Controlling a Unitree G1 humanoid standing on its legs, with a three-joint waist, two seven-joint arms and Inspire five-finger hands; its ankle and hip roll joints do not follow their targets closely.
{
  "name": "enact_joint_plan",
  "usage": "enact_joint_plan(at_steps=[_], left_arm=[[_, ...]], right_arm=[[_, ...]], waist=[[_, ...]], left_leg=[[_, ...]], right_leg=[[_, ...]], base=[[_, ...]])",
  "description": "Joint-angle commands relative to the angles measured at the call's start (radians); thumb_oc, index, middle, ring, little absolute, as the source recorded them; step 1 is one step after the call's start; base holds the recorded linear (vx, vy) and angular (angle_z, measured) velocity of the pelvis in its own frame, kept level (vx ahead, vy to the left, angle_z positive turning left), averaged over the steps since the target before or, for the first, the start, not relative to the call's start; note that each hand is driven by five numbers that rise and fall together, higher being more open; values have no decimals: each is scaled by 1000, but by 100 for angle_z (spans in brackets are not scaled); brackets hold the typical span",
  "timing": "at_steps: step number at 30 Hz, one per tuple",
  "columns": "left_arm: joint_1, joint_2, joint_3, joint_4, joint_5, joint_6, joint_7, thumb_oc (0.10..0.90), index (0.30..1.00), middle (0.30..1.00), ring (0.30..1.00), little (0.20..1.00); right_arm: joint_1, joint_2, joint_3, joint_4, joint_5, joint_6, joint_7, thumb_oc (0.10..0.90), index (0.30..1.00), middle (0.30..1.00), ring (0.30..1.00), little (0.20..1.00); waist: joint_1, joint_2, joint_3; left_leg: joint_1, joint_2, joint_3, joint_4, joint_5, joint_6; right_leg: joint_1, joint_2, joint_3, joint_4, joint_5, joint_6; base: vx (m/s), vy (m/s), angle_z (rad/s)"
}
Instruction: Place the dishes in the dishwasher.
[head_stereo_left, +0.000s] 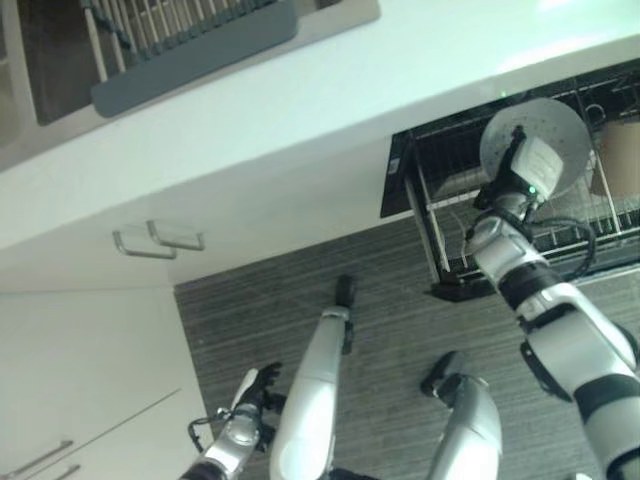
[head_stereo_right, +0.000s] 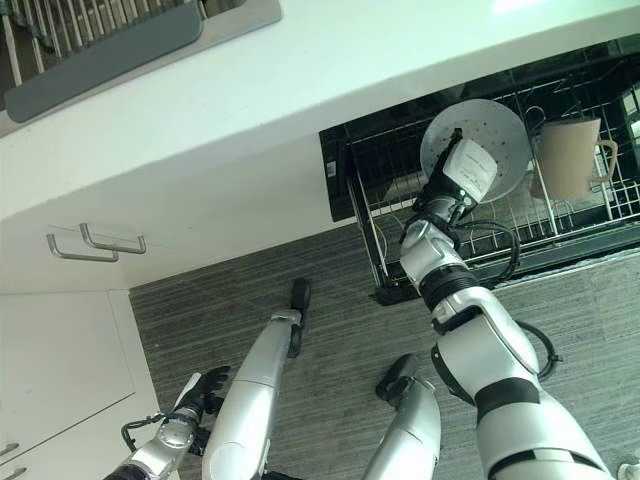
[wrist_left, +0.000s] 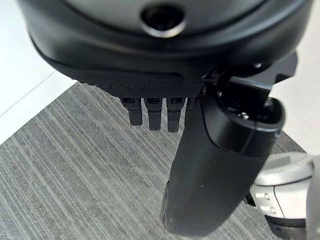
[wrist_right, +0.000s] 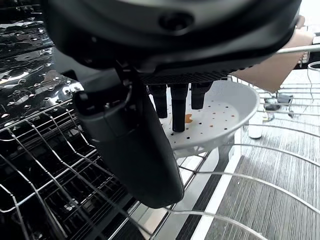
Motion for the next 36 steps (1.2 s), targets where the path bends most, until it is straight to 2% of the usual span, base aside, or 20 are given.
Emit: enact_joint_plan(at_steps=[1,6,9,12,15,16,19,20,21,22,23,24,25,31,32,34,36], left_arm=[[67,37,-13,-3,-14,2,15,800,900,900,900,900],[70,46,-9,-15,-16,17,14,800,900,900,900,900],[78,39,-6,-5,-7,10,19,800,900,900,900,900],[81,35,2,5,8,23,21,800,900,900,900,900],[84,29,13,15,17,26,24,800,900,900,900,900],[86,21,20,19,23,24,34,800,900,900,900,900],[82,0,48,46,17,22,45,800,900,900,900,900],[84,-5,57,55,16,20,46,800,900,900,900,900],[92,-22,85,77,19,15,46,800,900,900,900,900],[94,-25,89,82,19,17,46,800,900,900,900,900],[100,-36,113,103,16,9,41,800,900,900,900,900],[101,-39,119,107,18,12,39,800,900,900,900,900],[107,-45,138,124,23,3,37,800,900,900,900,900],[124,-61,188,151,26,12,17,800,900,900,900,900],[128,-72,200,159,10,9,32,800,900,900,900,900],[130,-84,222,181,-51,-4,58,800,900,900,900,900],[136,-99,266,193,-84,5,41,800,900,900,900,900]], right_arm=[[23,-26,-22,10,71,-24,107,800,900,900,900,900],[16,3,-18,8,76,-21,127,800,900,900,900,900],[35,20,-20,-2,136,-56,110,800,900,900,900,900],[85,56,-59,-50,273,-176,32,800,900,900,900,900],[107,69,-84,-108,326,-242,-28,800,900,900,900,900],[136,72,-108,-151,369,-284,-49,800,900,900,900,900],[216,74,-146,-276,396,-370,-88,800,900,900,900,900],[243,73,-156,-315,388,-381,-90,800,900,900,900,900],[337,65,-180,-444,349,-420,-95,800,900,900,900,900],[355,64,-180,-467,346,-419,-94,800,900,900,900,900],[438,54,-187,-573,284,-446,-91,800,900,900,900,900],[457,53,-187,-597,272,-444,-91,800,900,900,900,900],[518,45,-188,-669,208,-459,-89,800,900,900,900,900],[693,-7,-224,-801,158,-543,-13,800,900,900,900,900],[721,-24,-233,-822,151,-599,-6,800,900,900,900,900],[765,-42,-250,-887,88,-631,-20,800,900,900,900,900],[826,-70,-289,-959,117,-686,-18,800,900,900,900,900]], waist=[[55,25,-7],[63,27,-7],[61,28,-7],[52,24,-7],[41,16,-7],[30,9,-7],[-3,-5,-7],[-13,-7,-7],[-47,-10,-33],[-53,-12,-45],[-85,-7,-88],[-92,-8,-98],[-119,-15,-131],[-169,-46,-216],[-175,-48,-229],[-191,-53,-250],[-208,-61,-274]], left_leg=[[40,-51,-13,20,-112,57],[57,-47,-16,18,-105,54],[82,-45,-18,0,-99,52],[149,-38,-17,-61,-74,43],[216,-33,-7,-119,-57,34],[262,-33,0,-154,-51,28],[391,-33,22,-241,-38,17],[421,-34,26,-249,-41,14],[481,-26,34,-249,-63,6],[490,-22,36,-249,-68,4],[510,-1,53,-249,-69,4],[520,3,56,-249,-75,3],[551,18,67,-249,-95,-3],[592,39,108,-249,-121,-18],[594,42,110,-249,-123,-21],[606,48,123,-249,-129,-26],[618,51,142,-249,-137,-30]], right_leg=[[27,91,-60,132,-14,-114],[56,94,-64,140,-29,-117],[78,96,-61,128,-32,-117],[132,101,-52,72,-20,-109],[182,107,-47,7,-4,-99],[217,109,-44,-36,6,-90],[305,116,-36,-129,28,-71],[331,119,-35,-153,32,-66],[397,131,-33,-230,47,-51],[407,133,-33,-247,51,-48],[445,150,-48,-327,102,-48],[456,153,-49,-344,106,-46],[498,163,-50,-400,126,-36],[510,149,-44,-400,121,-8],[509,149,-41,-400,120,-6],[510,144,-40,-400,119,-1],[501,134,-42,-400,123,7]], base=[[10,-48,0],[13,-59,3],[11,-13,-3],[21,-35,1],[0,0,0],[-20,-30,-3],[-3,1,-2],[26,44,-14],[51,54,-16],[-30,85,-20],[-43,55,-20],[-37,39,-26],[31,-19,-25],[16,-53,-18],[31,-38,-17],[48,-32,-17],[22,-65,-26]])
